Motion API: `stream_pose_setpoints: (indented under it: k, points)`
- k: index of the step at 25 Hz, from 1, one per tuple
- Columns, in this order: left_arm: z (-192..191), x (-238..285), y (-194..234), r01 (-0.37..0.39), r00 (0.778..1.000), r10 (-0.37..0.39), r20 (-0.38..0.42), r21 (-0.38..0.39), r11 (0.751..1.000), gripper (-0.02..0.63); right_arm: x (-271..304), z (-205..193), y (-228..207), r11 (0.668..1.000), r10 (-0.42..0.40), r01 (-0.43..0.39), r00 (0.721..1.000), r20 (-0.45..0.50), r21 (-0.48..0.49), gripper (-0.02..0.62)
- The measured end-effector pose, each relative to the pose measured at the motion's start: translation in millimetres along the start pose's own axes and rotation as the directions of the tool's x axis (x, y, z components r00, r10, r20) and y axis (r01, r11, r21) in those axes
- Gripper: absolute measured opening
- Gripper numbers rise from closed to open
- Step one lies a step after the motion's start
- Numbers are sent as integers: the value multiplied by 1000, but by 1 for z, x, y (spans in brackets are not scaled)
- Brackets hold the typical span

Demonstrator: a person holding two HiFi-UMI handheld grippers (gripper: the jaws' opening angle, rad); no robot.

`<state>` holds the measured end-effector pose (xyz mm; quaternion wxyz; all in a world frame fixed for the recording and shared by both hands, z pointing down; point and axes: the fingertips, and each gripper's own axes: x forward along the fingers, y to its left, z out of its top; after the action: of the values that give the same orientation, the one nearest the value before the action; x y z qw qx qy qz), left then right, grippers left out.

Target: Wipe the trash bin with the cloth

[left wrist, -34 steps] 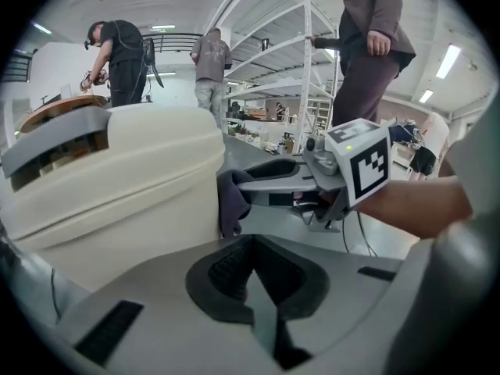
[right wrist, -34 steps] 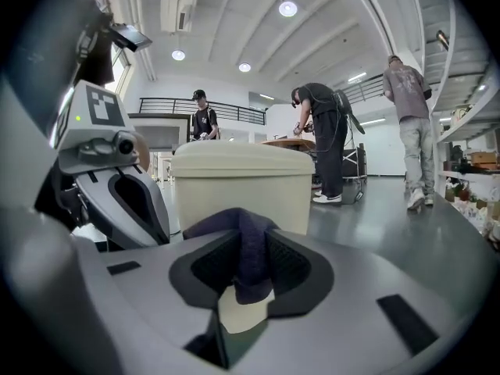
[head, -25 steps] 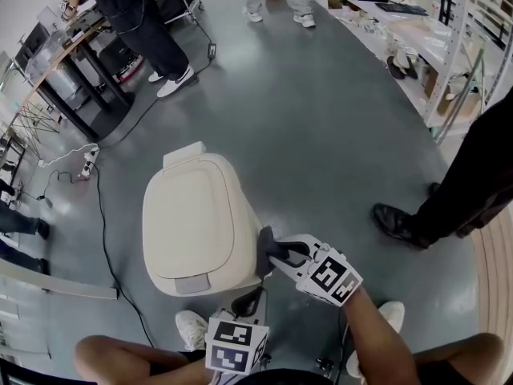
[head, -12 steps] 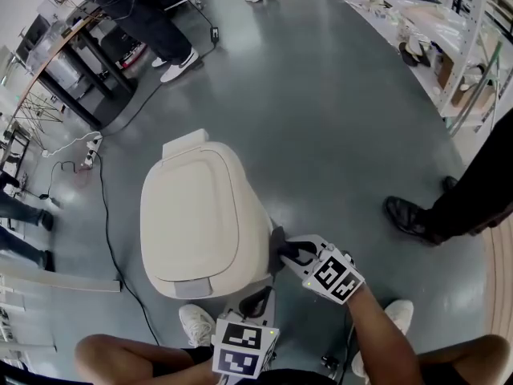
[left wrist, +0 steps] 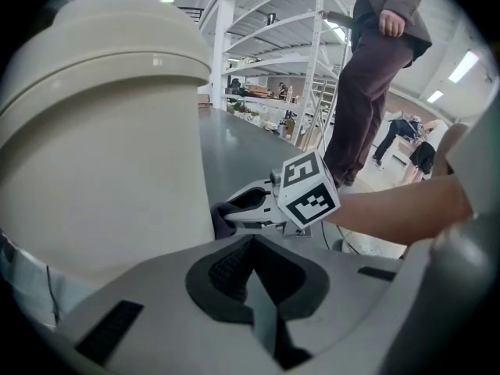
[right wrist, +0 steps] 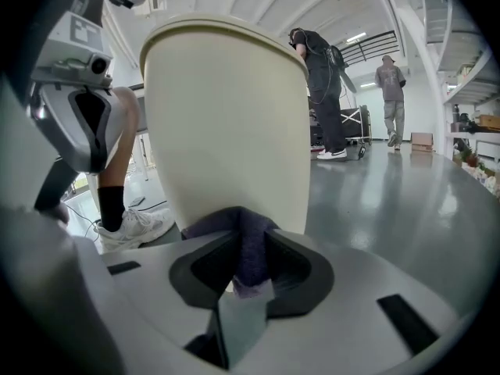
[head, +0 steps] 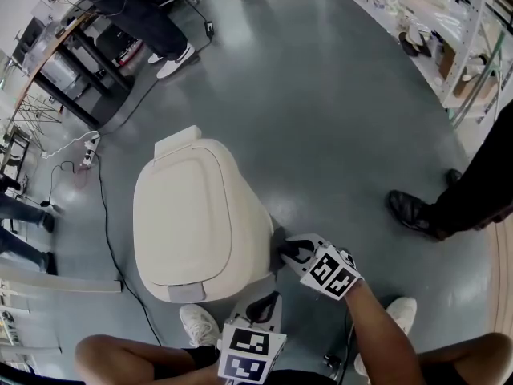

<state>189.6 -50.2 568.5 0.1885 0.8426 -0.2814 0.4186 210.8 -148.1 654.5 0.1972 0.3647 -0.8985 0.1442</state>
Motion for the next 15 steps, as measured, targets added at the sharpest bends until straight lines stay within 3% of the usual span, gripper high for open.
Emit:
stream_pose_setpoints:
  k: [6, 15]
  points:
    - [0, 4, -14, 26, 999, -26, -20, 13, 1000, 0, -16, 17, -2, 994, 9, -9, 1000, -4, -108, 94]
    - [3, -2, -11, 24, 1000, -24, 6, 22, 999, 0, -61, 102, -8, 986, -7, 34, 986, 167, -161, 94]
